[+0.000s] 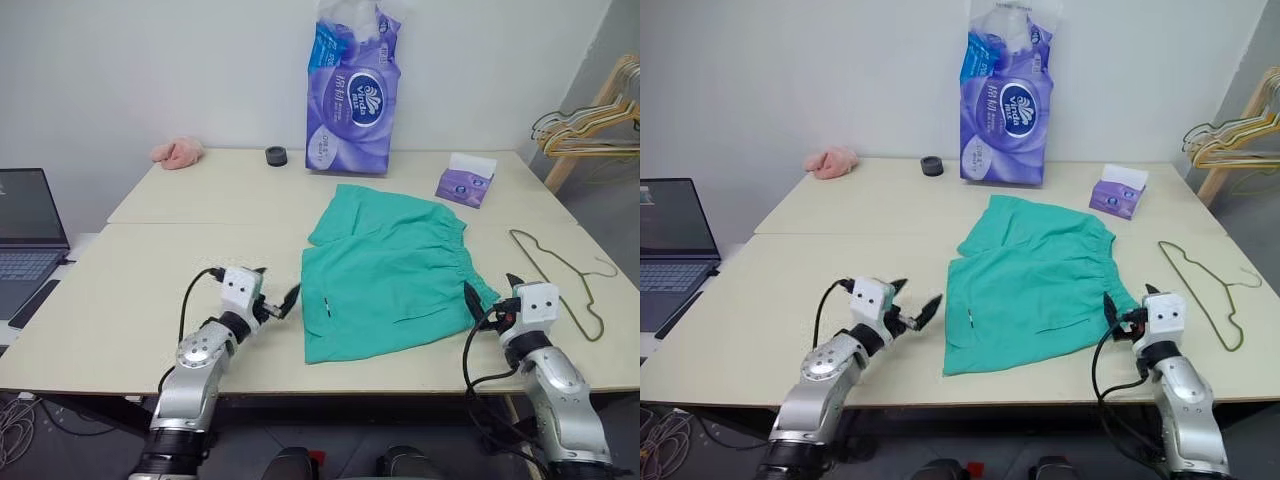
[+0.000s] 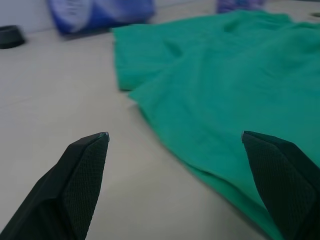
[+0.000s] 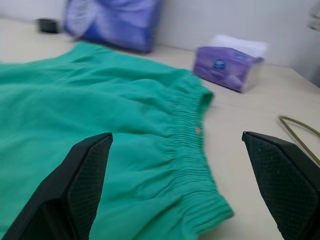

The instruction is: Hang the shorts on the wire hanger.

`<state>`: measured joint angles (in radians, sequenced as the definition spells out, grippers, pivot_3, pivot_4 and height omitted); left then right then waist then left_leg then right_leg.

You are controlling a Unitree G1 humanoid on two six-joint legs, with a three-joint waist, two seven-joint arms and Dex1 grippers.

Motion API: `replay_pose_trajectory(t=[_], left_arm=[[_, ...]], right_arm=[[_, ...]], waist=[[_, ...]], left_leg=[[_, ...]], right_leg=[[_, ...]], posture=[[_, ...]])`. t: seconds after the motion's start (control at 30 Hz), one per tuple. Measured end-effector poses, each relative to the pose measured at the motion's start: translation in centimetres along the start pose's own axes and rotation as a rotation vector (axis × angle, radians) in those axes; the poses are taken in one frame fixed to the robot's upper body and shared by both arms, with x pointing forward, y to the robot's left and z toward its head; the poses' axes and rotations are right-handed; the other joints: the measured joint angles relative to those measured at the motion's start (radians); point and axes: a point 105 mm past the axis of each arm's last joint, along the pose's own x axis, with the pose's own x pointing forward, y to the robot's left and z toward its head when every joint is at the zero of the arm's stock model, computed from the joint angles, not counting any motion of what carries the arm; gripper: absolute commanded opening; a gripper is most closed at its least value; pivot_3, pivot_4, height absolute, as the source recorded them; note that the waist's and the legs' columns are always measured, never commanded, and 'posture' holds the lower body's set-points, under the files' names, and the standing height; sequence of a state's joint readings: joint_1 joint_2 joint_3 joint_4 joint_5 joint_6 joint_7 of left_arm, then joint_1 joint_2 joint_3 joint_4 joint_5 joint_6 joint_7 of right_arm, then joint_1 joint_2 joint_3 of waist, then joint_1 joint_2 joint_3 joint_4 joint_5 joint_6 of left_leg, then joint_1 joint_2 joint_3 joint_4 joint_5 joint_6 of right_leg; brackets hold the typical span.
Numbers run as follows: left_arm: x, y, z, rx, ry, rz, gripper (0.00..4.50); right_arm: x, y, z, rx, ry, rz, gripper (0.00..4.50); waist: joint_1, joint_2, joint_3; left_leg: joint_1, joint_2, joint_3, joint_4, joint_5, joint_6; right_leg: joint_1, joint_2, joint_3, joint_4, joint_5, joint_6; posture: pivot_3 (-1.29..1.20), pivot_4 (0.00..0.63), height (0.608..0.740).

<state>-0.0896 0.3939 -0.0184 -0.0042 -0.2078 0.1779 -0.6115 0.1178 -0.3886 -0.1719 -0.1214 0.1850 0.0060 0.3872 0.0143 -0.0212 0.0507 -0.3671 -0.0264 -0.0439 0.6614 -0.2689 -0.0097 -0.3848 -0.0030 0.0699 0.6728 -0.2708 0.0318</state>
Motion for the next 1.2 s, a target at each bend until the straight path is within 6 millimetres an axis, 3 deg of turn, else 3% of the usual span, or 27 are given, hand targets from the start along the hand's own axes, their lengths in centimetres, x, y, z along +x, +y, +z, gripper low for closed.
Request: replay_pose_trajectory(t=[0.23,0.33,0.47,0.57,0.73,0.87,1.07,1.2], left_arm=[[-2.5,-1.5,0.2,0.051,0.194,-0.398,4.5],[-3.7,-2.5,0.5,0.093,0.271,-0.558,4.5],[-3.6,-4.4,-0.2,0.132,0.304,-0.672,4.5],[-2.3,-5.4,-0.6,0.197,0.291,-0.678,4.5],[-1.4,-6.0,-2.0,0.296,0.308,-0.677,4.5],[0.1,-7.0,-2.0,0.318,0.254,-0.656,3.62],[0.5,-7.1,-2.0,0.323,0.237,-0.658,1.71],[0.5,-6.9,-2.1,0.319,0.24,-0.65,0.49]], right_arm=[[-3.5,1.6,0.7,-0.241,0.078,0.405,4.43],[-4.0,2.0,0.7,-0.278,0.085,0.474,4.43],[-4.0,2.1,0.4,-0.268,0.07,0.47,4.43],[-4.1,2.6,-0.1,-0.272,0.069,0.477,4.43],[-4.9,2.8,-1.6,-0.309,0.115,0.49,4.43],[-4.2,0.9,-3.0,-0.444,0.174,0.418,4.46],[-3.0,-1.7,-2.7,-0.636,0.179,0.389,4.46],[-1.8,-2.3,-2.4,-0.767,0.166,0.433,4.46]], waist=[[-0.021,0.0,0.001],[-0.026,0.001,0.001],[-0.026,0.001,0.002],[-0.022,0.001,0.002],[-0.021,0.001,0.004],[-0.021,0.002,0.004],[-0.026,0.002,0.005],[-0.038,0.002,0.005]], left_leg=[[0.002,0.002,0.0,-0.001,-0.001,-0.001],[0.003,0.003,0.0,-0.001,-0.002,-0.001],[0.003,0.003,-0.001,-0.001,-0.002,-0.001],[0.003,0.003,0.0,0.0,-0.002,-0.001],[0.003,0.003,0.0,0.0,-0.002,-0.001],[0.003,0.002,0.002,0.0,-0.002,-0.001],[0.004,0.002,0.001,0.0,-0.002,-0.001],[0.004,0.002,0.001,-0.001,-0.002,-0.001]], right_leg=[[0.001,0.001,-0.001,0.001,-0.005,-0.001],[0.001,0.002,0.0,0.001,-0.006,-0.002],[0.001,0.001,0.0,0.001,-0.006,-0.002],[0.002,0.001,0.001,0.001,-0.005,-0.001],[0.002,0.0,0.001,0.001,-0.005,-0.001],[0.002,0.0,0.001,0.001,-0.005,-0.001],[0.002,0.001,0.002,0.001,-0.005,-0.001],[0.002,0.001,0.001,0.001,-0.005,-0.001]], posture=[[-0.02,0.019,0.74],[-0.02,0.019,0.74],[-0.02,0.022,0.74],[-0.03,0.025,0.74],[-0.04,0.028,0.74],[-0.04,0.029,0.74],[-0.04,0.03,0.74],[-0.04,0.03,0.74]])
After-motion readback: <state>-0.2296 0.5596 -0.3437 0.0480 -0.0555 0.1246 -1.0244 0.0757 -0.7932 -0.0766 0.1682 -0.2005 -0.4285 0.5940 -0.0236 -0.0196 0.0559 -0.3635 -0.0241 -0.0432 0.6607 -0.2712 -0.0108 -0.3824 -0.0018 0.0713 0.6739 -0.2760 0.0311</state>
